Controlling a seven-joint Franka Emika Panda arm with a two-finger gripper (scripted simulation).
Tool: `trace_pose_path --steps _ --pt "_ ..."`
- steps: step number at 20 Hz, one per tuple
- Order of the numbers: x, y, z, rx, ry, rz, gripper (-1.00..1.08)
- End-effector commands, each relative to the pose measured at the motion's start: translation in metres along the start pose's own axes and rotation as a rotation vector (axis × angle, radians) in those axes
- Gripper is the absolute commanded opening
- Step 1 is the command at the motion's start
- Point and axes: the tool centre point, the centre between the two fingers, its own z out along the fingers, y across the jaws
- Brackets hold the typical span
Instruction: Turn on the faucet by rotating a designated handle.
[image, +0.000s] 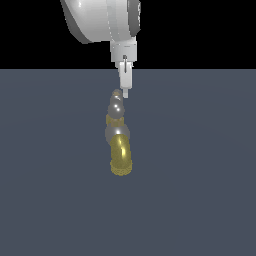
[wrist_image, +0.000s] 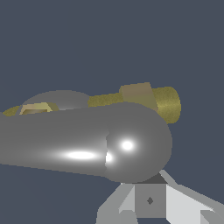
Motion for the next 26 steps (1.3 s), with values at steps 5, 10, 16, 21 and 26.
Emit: trace_pose_path --steps 5,10,16,21,26 --pt "0.019 -0.008 -0.001 0.000 0.004 -0.012 -1.00" --pt "0.045 -0.019 -0.002 0.000 0.010 -0.029 -1.00" --pt "0.076 -0.033 -0.003 0.000 0.018 -0.049 -1.00" --pt "0.104 -0.046 -0.005 0.000 0.025 -0.067 -1.00" --pt "0.133 -0.060 -0.006 0.000 0.032 -0.086 -1.00"
